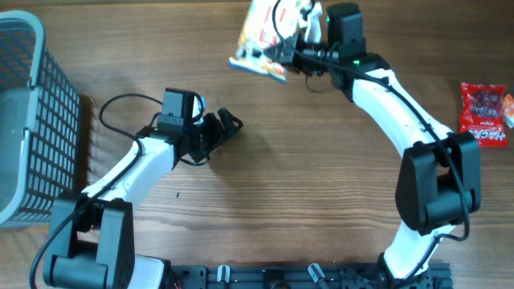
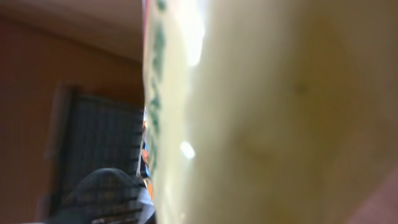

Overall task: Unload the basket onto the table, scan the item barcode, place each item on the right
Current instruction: 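Raise the bag with the right gripper up to the white scanner, then carry the bag to the far right and release it by the red bag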

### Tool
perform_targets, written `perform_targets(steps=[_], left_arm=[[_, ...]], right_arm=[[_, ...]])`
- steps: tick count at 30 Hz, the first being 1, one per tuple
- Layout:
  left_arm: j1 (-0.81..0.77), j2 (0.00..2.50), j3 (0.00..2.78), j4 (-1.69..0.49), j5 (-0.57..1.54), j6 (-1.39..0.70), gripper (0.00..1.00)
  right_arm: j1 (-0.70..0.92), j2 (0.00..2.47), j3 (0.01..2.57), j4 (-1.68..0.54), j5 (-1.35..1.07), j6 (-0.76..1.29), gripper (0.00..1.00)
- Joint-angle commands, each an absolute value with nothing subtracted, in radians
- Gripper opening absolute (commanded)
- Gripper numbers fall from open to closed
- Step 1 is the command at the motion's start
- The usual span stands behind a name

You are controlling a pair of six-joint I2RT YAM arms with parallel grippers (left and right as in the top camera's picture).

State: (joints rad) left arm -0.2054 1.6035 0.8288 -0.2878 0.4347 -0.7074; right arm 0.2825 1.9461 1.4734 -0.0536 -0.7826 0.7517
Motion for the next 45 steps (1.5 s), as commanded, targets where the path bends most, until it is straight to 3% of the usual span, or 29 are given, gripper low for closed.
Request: perform_targets(steps=[1, 9, 15, 31, 34, 37, 41, 45], left_arm=[[-0.205, 1.604, 0.826, -0.286, 0.414, -0.686, 0.99], [-0.205, 1.604, 0.826, -0.286, 0.414, -0.714, 1.0], [-0.205, 1.604, 0.826, -0.286, 0.414, -0.714, 1.0], [-0.205, 1.604, 0.826, -0.286, 0.414, -0.714, 1.0], [-0.205, 1.604, 0.826, -0.286, 0.413, -0.714, 1.0], [-0.205, 1.604, 0.826, -0.286, 0.414, -0.714, 1.0], [-0.205, 1.604, 0.826, -0.286, 0.414, -0.714, 1.0], [-0.205, 1.604, 0.826, -0.286, 0.414, -0.714, 1.0]], right_arm=[[0.281, 2.056, 1.594, 0.084, -0.99, 0.947, 0.04], [0.246, 2.372, 1.973, 0.097, -0.953, 1.024, 0.04], [0.192, 2.415, 1.976, 0.036, -0.876, 0.966, 0.04], [0.173, 2.45, 1.975, -0.01, -0.95, 0.891, 0.04], [0.112, 2.434, 1.975, -0.102, -0.959, 0.901, 0.04], [0.019, 2.399, 1.975, -0.349, -0.867, 0.881, 0.04], [-0.157, 2.328, 1.975, -0.583, -0.766, 0.677, 0.05], [-0.353, 2.273, 1.975, -0.659, -0.834, 0.623, 0.04]])
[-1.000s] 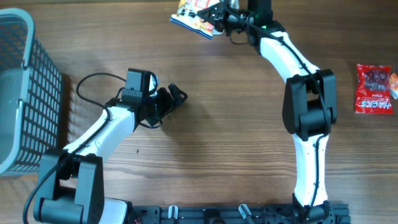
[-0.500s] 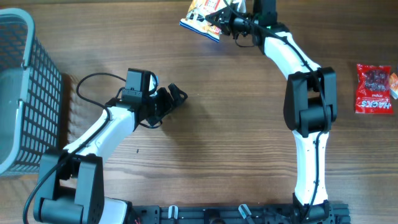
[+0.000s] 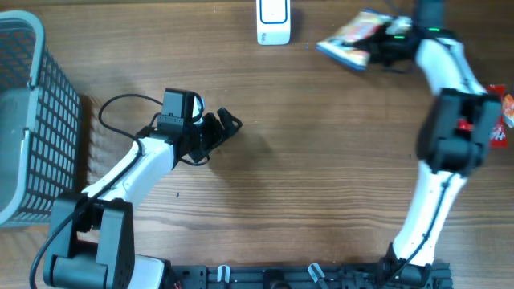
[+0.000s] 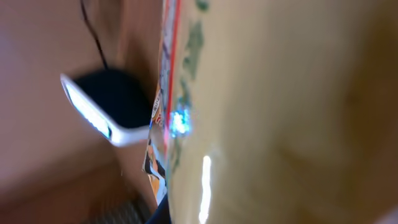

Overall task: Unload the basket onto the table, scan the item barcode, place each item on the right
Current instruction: 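Carry the bag to the far right and release it by the red bag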

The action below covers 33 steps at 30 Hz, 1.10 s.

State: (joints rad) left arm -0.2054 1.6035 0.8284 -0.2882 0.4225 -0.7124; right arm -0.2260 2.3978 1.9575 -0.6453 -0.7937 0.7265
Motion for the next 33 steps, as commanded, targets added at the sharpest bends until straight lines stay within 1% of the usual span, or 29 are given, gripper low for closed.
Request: perform_targets(steps=[1, 4, 6, 9, 11, 12, 13, 14, 15, 16, 17, 18, 21, 23, 25, 27, 29, 31, 33], left_arm=[[-0.205, 1.604, 0.826, -0.286, 0.414, -0.714, 1.0], [-0.205, 1.604, 0.826, -0.286, 0.413, -0.714, 1.0], [-0.205, 1.604, 0.826, -0.286, 0.414, -0.714, 1.0], [-0.205, 1.604, 0.826, -0.286, 0.414, -0.714, 1.0], [-0.205, 1.604, 0.826, -0.286, 0.414, -0.714, 1.0], [-0.205, 1.604, 0.826, -0.286, 0.414, -0.714, 1.0], [-0.205, 1.604, 0.826, -0.286, 0.414, -0.714, 1.0], [-0.205, 1.604, 0.826, -0.286, 0.413, -0.714, 1.0], [-0.205, 1.604, 0.826, -0.286, 0.413, -0.714, 1.0], [-0.205, 1.604, 0.826, -0.286, 0.414, -0.714, 1.0], [-0.205, 1.604, 0.826, -0.286, 0.414, -0.714, 1.0], [-0.205, 1.604, 0.826, -0.286, 0.414, -0.714, 1.0], [-0.205, 1.604, 0.826, -0.286, 0.413, -0.714, 1.0], [-0.205, 1.604, 0.826, -0.286, 0.414, -0.714, 1.0], [-0.205, 1.604, 0.826, -0.286, 0.413, -0.714, 1.0], [-0.205, 1.604, 0.826, -0.286, 0.414, -0.714, 1.0], [-0.205, 1.604, 0.826, -0.286, 0.414, -0.714, 1.0], [-0.205, 1.604, 0.826, -0.286, 0.413, -0.714, 1.0], [-0.205, 1.604, 0.826, -0.286, 0.413, -0.714, 1.0]], right_arm=[[-0.4, 2.268, 1.975, -0.667, -0.871, 0.624, 0.04], [-0.549, 2.267, 1.975, -0.754, -0.915, 0.598, 0.04], [-0.635, 2.267, 1.975, -0.842, -0.827, 0.541, 0.04], [-0.714, 2.267, 1.975, -0.93, -0.674, 0.488, 0.04], [-0.747, 2.267, 1.975, -0.95, -0.635, 0.432, 0.04], [-0.764, 2.267, 1.975, -0.957, -0.636, 0.39, 0.12], [-0.776, 2.267, 1.975, -0.966, -0.636, 0.356, 0.31], [-0.781, 2.267, 1.975, -0.972, -0.636, 0.339, 0.6], [-0.783, 2.267, 1.975, -0.978, -0.636, 0.34, 0.82], [-0.785, 2.266, 1.975, -0.985, -0.642, 0.348, 0.96], [-0.788, 2.263, 1.976, -0.984, -0.674, 0.356, 0.99], [-0.791, 2.26, 1.976, -0.983, -0.698, 0.373, 0.99], [-0.818, 2.223, 1.976, -0.98, -0.859, 0.507, 1.0], [-0.836, 2.16, 1.976, -0.985, -0.878, 0.55, 0.99], [-0.847, 2.082, 1.976, -0.992, -0.832, 0.55, 1.0], [-0.86, 1.965, 1.976, -1.011, -0.723, 0.548, 1.0], [-0.864, 1.841, 1.976, -1.048, -0.646, 0.507, 1.0], [-0.855, 1.755, 1.976, -1.12, -0.612, 0.468, 1.0], [-0.83, 1.676, 1.975, -1.255, -0.598, 0.398, 1.0]])
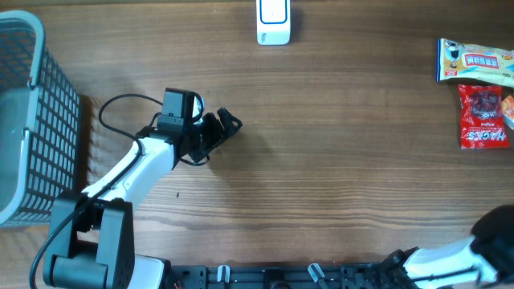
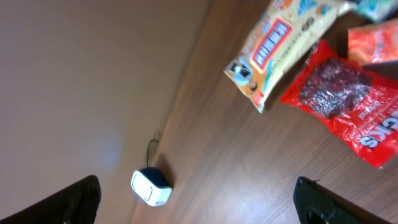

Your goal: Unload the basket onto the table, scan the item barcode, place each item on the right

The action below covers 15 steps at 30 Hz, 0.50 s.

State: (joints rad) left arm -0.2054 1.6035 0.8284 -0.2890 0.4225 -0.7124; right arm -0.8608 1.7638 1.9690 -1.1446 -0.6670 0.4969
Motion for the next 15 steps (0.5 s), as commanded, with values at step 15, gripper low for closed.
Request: perform_targets(steps=[15], left_arm=[[-0.205, 1.604, 0.826, -0.286, 0.414, -0.714, 1.0]], right_arm=[[-0.572, 1.05, 1.169, -1.375, -0.574, 0.113, 1.0]])
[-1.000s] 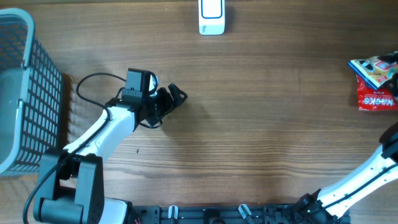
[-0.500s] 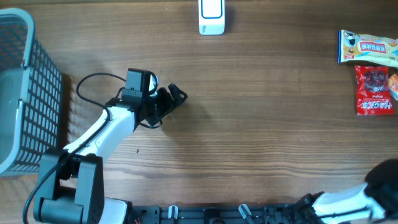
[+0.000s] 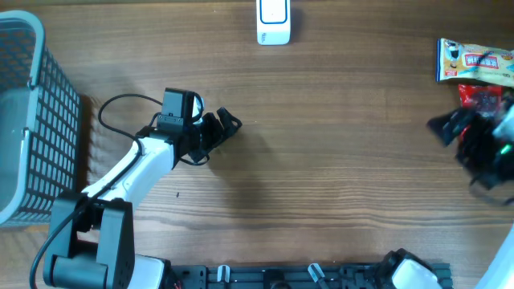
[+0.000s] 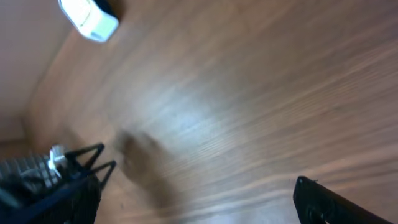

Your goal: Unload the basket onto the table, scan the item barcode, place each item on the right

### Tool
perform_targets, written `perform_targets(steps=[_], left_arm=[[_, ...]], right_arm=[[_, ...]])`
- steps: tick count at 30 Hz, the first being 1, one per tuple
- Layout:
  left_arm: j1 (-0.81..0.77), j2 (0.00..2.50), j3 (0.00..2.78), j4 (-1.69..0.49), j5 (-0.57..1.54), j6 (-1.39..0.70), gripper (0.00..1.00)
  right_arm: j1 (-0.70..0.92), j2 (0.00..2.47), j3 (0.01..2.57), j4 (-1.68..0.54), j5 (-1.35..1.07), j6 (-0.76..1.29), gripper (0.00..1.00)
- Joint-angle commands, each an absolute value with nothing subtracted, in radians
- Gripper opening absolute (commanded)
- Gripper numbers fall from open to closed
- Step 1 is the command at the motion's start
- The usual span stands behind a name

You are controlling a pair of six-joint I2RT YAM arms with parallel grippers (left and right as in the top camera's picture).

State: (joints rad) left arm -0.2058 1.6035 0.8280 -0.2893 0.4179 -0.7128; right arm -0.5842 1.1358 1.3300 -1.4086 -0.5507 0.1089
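Observation:
The white barcode scanner [image 3: 274, 22] stands at the table's back edge and also shows as the scanner [image 4: 89, 17] in the right wrist view. A yellow snack packet [image 3: 475, 63] lies flat at the far right. Just below it a red packet [image 3: 480, 95] is partly covered by my blurred right gripper [image 3: 462, 132]. The right gripper [image 4: 199, 202] is open with only bare wood between its fingers [image 4: 326, 205]. My left gripper [image 3: 221, 127] rests open and empty on the table left of centre.
A grey wire basket [image 3: 24, 112] fills the left edge. The left arm [image 4: 43, 180] shows at the lower left of the right wrist view. Bare wooden table [image 3: 337, 160] lies between the two arms.
My right arm was almost out of the overhead view at the bottom right. Now its gripper is over the right side of the table beside the red packet, facing leftwards, still open. The packets have not moved.
My right gripper held the yellow packet over the scanner at the back. Then it held it to the scanner's right. Later the packet lay at the far right above the red one, with the gripper open and away. The left arm stayed put.

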Motion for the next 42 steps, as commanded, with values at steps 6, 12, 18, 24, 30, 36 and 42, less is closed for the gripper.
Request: perform_targets(steps=[6, 12, 18, 24, 30, 36, 42], left_arm=[[-0.205, 1.604, 0.826, -0.286, 0.413, -0.714, 1.0], [-0.205, 1.604, 0.826, -0.286, 0.413, -0.714, 1.0], [-0.205, 1.604, 0.826, -0.286, 0.413, -0.714, 1.0], [-0.205, 1.604, 0.826, -0.286, 0.414, -0.714, 1.0], [-0.205, 1.604, 0.826, -0.286, 0.413, -0.714, 1.0], [-0.205, 1.604, 0.826, -0.286, 0.414, -0.714, 1.0], [-0.205, 1.604, 0.826, -0.286, 0.414, -0.714, 1.0]], right_arm=[[-0.572, 1.006, 0.91, -1.339, -0.472, 0.509, 1.0], [-0.572, 1.113, 0.889, -1.259, -0.328, 0.649, 1.0], [-0.572, 1.214, 0.889, -0.99, -0.267, 0.654, 1.0], [-0.567, 1.223, 0.883, -0.763, -0.203, 0.658, 1.0], [-0.454, 0.96, 0.883, -0.714, -0.15, 0.657, 1.0], [-0.207, 0.727, 0.881, -0.723, 0.009, 0.657, 1.0], [-0.121, 0.556, 0.74, -0.731, -0.001, 0.653, 1.0]])
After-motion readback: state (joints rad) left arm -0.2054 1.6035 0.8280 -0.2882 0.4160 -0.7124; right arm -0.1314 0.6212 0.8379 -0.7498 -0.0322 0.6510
